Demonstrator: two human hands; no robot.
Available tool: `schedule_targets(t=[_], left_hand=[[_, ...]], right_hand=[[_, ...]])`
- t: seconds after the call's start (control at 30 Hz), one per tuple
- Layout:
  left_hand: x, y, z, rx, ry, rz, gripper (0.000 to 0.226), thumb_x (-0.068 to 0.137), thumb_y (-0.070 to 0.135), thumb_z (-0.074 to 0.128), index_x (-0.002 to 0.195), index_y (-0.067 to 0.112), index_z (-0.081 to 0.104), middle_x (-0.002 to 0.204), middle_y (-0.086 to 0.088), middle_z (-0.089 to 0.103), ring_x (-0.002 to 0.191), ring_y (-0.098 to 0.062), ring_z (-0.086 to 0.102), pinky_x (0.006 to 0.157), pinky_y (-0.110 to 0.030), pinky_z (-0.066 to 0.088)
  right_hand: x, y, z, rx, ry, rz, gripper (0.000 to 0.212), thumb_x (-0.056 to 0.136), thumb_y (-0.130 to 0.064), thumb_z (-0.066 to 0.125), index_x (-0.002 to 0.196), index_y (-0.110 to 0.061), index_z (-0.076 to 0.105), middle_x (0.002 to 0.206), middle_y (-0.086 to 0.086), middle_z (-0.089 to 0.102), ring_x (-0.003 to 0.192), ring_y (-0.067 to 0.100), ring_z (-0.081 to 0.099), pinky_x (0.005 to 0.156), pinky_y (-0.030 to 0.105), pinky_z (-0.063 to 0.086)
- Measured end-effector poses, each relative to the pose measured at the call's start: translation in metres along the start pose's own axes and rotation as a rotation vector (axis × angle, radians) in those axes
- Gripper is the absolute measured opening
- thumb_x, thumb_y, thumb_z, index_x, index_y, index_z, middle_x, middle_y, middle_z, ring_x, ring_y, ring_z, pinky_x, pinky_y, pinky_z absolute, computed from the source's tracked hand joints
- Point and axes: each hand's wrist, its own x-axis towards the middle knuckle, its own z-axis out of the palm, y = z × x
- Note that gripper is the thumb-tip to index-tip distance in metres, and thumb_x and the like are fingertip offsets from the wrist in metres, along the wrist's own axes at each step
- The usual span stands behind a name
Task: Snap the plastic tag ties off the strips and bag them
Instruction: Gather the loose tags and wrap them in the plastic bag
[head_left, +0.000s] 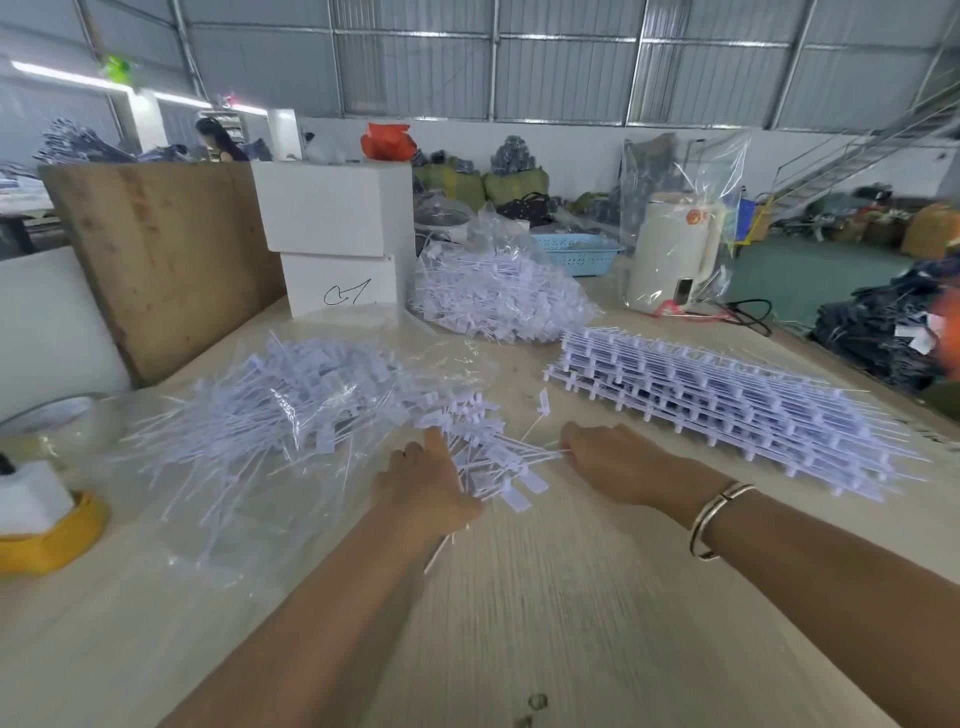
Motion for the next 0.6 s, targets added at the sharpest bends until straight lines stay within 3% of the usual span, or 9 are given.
schedule_targets(t=[0.07, 0.13, 0.27, 0.37, 0.47, 0.6], left_hand=[[-0.003, -0.002, 0.002, -0.083, 0.016, 0.003, 0.083, 0.079, 0.048, 0.063, 0.138, 0.012, 0.017, 0.131, -0.011, 0.040, 0.122, -0.028, 0.038, 0.096, -0.038, 0.039], [-0.005, -0.004, 0.003, -0.112, 0.027, 0.003, 0.091, 0.077, 0.054, 0.064, 0.141, 0.012, 0.015, 0.135, -0.011, 0.037, 0.125, -0.028, 0.036, 0.099, -0.037, 0.037], [-0.009, -0.001, 0.005, -0.133, 0.009, 0.047, 0.099, 0.073, 0.065, 0.062, 0.142, 0.011, 0.017, 0.139, -0.011, 0.034, 0.129, -0.028, 0.034, 0.100, -0.037, 0.035], [-0.010, 0.004, 0.006, -0.227, -0.040, 0.093, 0.101, 0.072, 0.067, 0.063, 0.143, 0.011, 0.017, 0.140, -0.011, 0.036, 0.127, -0.027, 0.039, 0.098, -0.035, 0.039], [-0.008, 0.004, -0.001, -0.389, -0.140, 0.067, 0.099, 0.073, 0.068, 0.059, 0.143, 0.012, 0.017, 0.140, -0.009, 0.040, 0.122, -0.025, 0.048, 0.089, -0.032, 0.043], [-0.003, -0.004, -0.008, -0.411, -0.148, 0.012, 0.084, 0.082, 0.049, 0.062, 0.141, 0.003, 0.023, 0.134, -0.011, 0.046, 0.116, -0.026, 0.052, 0.088, -0.034, 0.046]], right_hand=[[-0.008, 0.005, -0.007, -0.044, 0.038, 0.001, 0.011, 0.100, -0.017, 0.029, 0.092, -0.020, 0.036, 0.066, -0.003, 0.047, 0.057, 0.013, 0.041, 0.049, 0.026, 0.022], [-0.017, 0.009, -0.012, -0.078, 0.051, 0.018, 0.010, 0.100, -0.015, 0.030, 0.098, -0.021, 0.039, 0.069, -0.001, 0.051, 0.061, 0.015, 0.044, 0.050, 0.025, 0.021], [-0.031, 0.006, -0.011, 0.040, -0.036, 0.048, 0.022, 0.100, -0.013, 0.031, 0.115, -0.020, 0.046, 0.090, 0.006, 0.062, 0.077, 0.023, 0.059, 0.067, 0.034, 0.044], [-0.036, -0.007, -0.004, 0.104, -0.107, -0.004, 0.020, 0.099, -0.020, 0.031, 0.087, -0.021, 0.048, 0.085, 0.000, 0.055, 0.074, 0.018, 0.051, 0.075, 0.034, 0.041], [-0.032, -0.019, -0.003, 0.206, -0.134, 0.003, 0.037, 0.099, -0.032, 0.035, 0.063, -0.024, 0.037, 0.067, -0.005, 0.040, 0.059, 0.011, 0.040, 0.060, 0.026, 0.034], [-0.026, -0.019, -0.015, 0.331, -0.218, 0.164, 0.034, 0.093, -0.030, 0.041, 0.063, -0.015, 0.039, 0.060, -0.002, 0.036, 0.054, 0.012, 0.033, 0.053, 0.025, 0.028]])
